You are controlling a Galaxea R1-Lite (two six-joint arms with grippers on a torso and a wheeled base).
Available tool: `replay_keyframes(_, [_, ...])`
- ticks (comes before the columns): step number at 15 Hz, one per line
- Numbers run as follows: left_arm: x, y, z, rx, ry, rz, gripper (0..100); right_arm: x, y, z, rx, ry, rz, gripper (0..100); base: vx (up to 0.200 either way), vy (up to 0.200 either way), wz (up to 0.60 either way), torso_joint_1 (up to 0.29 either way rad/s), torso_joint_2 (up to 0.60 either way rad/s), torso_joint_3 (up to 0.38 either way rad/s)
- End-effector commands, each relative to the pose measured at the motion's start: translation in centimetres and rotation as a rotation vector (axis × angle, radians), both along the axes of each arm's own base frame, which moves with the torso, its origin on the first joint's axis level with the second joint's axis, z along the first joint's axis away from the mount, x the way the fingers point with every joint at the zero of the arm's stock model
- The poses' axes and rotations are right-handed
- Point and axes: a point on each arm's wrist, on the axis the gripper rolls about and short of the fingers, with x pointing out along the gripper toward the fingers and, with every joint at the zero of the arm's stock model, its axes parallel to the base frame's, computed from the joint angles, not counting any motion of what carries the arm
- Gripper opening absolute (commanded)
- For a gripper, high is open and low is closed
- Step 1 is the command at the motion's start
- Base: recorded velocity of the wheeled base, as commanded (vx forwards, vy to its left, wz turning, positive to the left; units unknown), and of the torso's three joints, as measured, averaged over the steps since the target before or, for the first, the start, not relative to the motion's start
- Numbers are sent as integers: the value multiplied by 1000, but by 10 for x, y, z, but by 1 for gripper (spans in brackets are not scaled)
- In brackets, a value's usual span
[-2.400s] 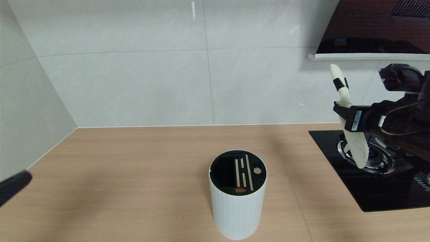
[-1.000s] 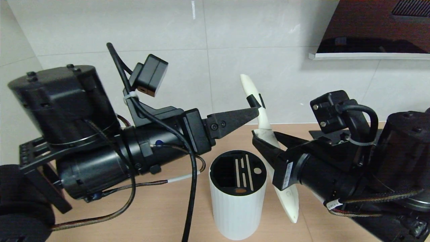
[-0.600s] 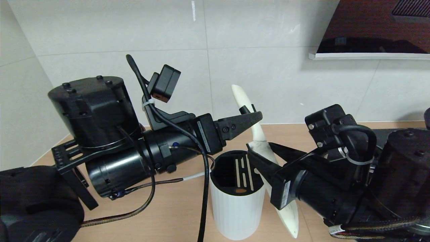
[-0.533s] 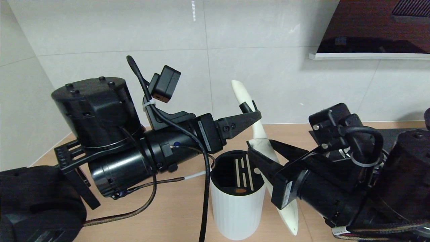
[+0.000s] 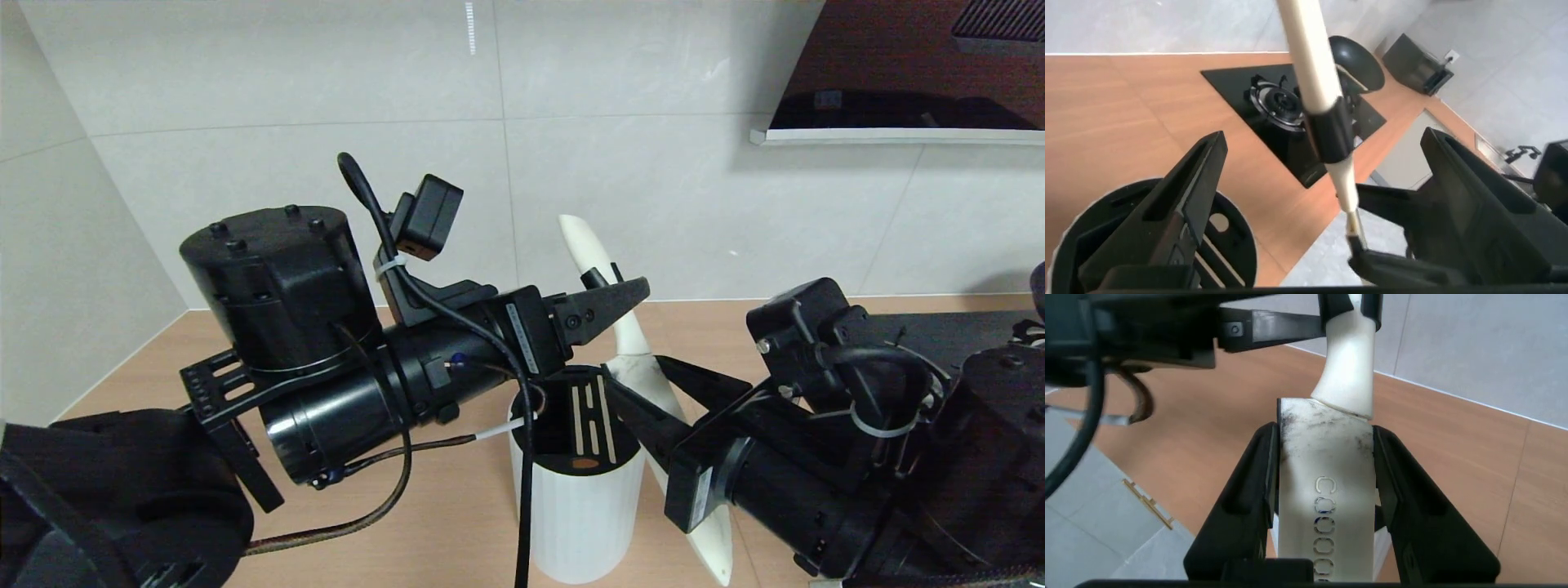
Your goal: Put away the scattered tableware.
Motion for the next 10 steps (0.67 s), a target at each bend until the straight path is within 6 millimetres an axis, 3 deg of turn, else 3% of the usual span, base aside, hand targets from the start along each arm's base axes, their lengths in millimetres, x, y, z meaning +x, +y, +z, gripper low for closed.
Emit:
replay_keyframes(1, [-1,-1,1,-12,-11,-4,100,0,0,-1,-3,1,0,0,0,0,0,0,0,0])
replay_keyframes(6, [4,-8,-7,-21,-19,-10,100,0,0,-2,-8,2,0,0,0,0,0,0,0,0])
replay_keyframes(10, [4,-9,-2,-54,-60,-14,100,0,0,-2,-12,1,0,0,0,0,0,0,0,0])
